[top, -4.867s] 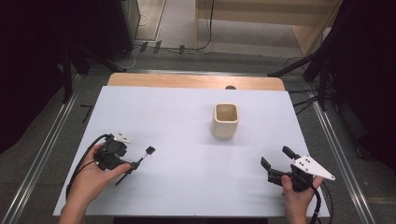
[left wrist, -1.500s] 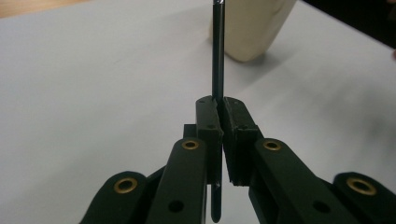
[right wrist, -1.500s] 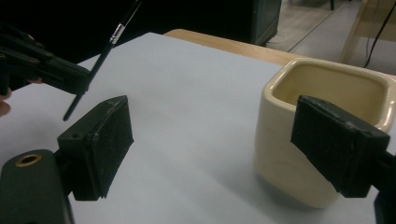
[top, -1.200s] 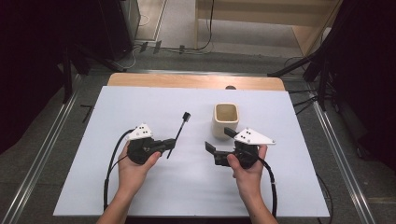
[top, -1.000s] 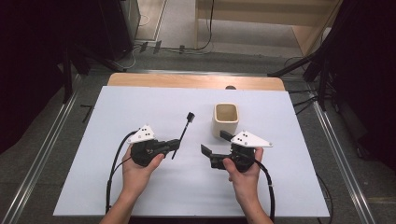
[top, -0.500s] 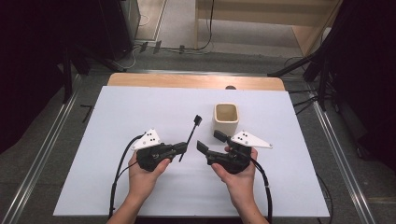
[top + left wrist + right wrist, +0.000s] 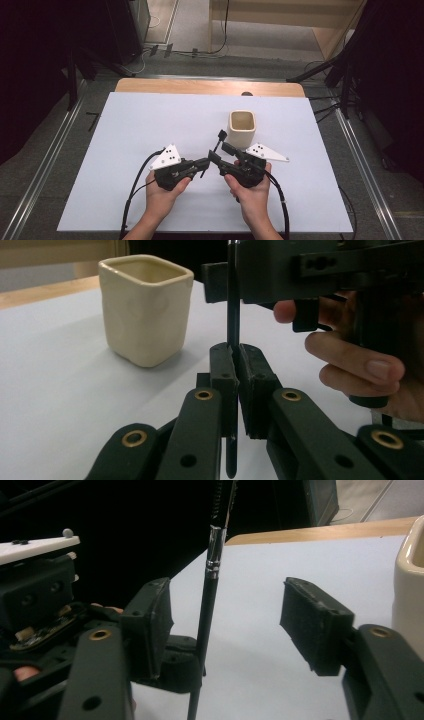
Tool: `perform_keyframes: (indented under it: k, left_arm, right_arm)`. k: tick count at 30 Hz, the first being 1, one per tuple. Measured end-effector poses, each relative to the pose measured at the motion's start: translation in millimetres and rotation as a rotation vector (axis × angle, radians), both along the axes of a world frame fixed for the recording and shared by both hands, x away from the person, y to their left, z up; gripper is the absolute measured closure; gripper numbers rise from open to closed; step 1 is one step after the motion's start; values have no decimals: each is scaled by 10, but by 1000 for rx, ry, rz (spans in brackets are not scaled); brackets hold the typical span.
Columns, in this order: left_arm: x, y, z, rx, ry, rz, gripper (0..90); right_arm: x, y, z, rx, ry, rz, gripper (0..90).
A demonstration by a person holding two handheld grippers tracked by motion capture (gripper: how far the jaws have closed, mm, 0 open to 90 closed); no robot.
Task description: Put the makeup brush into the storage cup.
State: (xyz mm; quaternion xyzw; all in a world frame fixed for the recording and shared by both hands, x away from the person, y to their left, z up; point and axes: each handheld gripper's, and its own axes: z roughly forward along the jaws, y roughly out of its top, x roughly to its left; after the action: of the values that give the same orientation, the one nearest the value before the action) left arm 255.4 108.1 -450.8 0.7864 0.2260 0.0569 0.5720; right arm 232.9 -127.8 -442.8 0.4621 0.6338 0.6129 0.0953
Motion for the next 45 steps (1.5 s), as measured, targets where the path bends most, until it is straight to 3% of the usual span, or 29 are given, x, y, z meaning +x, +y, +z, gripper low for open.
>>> perform_keyframes:
  k: [12, 20, 24, 30, 33, 35, 36, 37, 39, 40, 41, 45]
  left_arm:
    - [-50, -76, -36, 7, -6, -18, 869]
    - [-55, -79, -38, 9, -10, -16, 869]
    - [-58, -81, -37, 10, -12, -20, 869]
    - [-59, -75, -31, 6, -14, -25, 868]
    - [-35, -63, -50, -20, 10, -45, 848]
    - [-25, -20, -41, -65, 23, -60, 675]
    - [-25, -20, -41, -65, 23, -60, 590]
    - [-15, 7, -33, -86, 30, -62, 590]
    - [-14, 73, -8, -118, 31, -33, 379]
    - [-17, 114, 2, -132, 22, -23, 229]
    - [-13, 206, 19, -144, 11, -18, 154]
    - [-21, 357, 33, -141, -5, 20, 89]
  right_arm:
    - [-23, 3, -32, 104, -14, 28, 602]
    - [-18, -23, -59, 156, 8, 29, 732]
    - [-27, -19, -67, 156, 14, 25, 850]
    - [-38, -24, -66, 130, -17, 17, 867]
    - [-48, -8, -66, 107, -30, 10, 868]
    - [-49, -13, -64, 102, -38, 3, 868]
    - [-47, -22, -62, 98, -43, -6, 868]
    - [-47, -22, -62, 98, -43, -6, 868]
    - [-38, -44, -55, 99, -48, -12, 867]
    - [-32, -64, -46, 81, -60, -22, 868]
    - [-31, -72, -40, 68, -69, -27, 867]
    - [-34, -90, -17, 35, -90, -39, 867]
